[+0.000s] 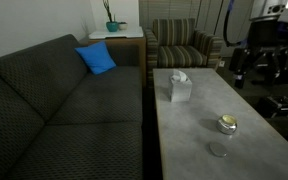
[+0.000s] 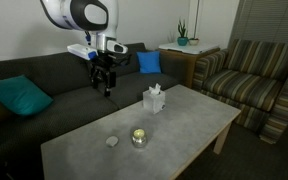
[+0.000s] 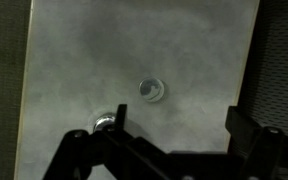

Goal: Put the silver lid on top of the silver candle container

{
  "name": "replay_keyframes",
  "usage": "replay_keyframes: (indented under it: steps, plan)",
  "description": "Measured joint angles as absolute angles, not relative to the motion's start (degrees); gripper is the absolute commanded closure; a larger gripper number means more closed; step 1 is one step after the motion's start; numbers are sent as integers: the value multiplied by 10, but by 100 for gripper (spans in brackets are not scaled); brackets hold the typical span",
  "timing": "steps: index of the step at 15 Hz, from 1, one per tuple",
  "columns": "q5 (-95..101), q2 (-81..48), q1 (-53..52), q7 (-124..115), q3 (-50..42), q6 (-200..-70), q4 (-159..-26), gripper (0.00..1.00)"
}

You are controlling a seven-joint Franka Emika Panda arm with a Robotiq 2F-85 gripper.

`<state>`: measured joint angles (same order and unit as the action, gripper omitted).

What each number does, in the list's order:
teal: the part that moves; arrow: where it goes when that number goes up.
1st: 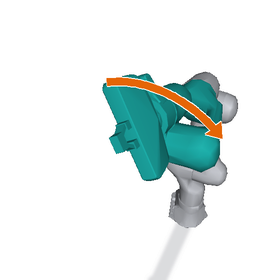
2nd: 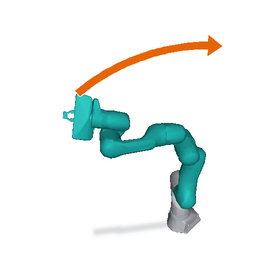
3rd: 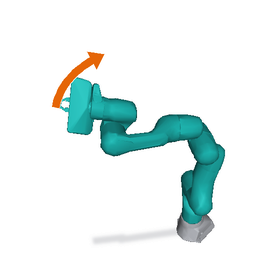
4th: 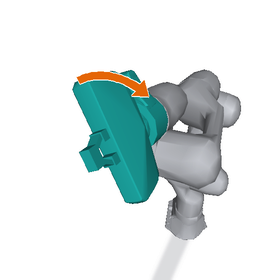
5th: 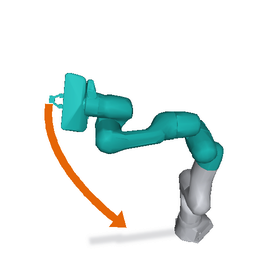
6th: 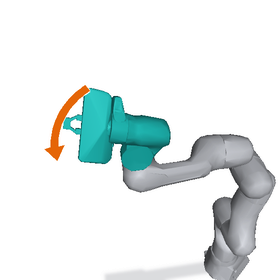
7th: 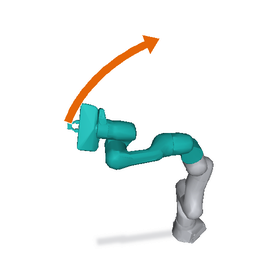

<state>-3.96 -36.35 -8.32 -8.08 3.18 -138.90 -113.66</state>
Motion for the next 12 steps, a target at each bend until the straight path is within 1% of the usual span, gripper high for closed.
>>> replay_keyframes:
  steps: [5,8,10,12]
  plan:
    - [-68,-516,-55,-51,40,-1397,-1031,0]
    - [-74,-613,-30,-25,50,-1345,-936,0]
    - [-74,-652,-21,-18,54,-1317,-890,0]
    - [-74,-663,-19,-17,57,-1309,-873,0]
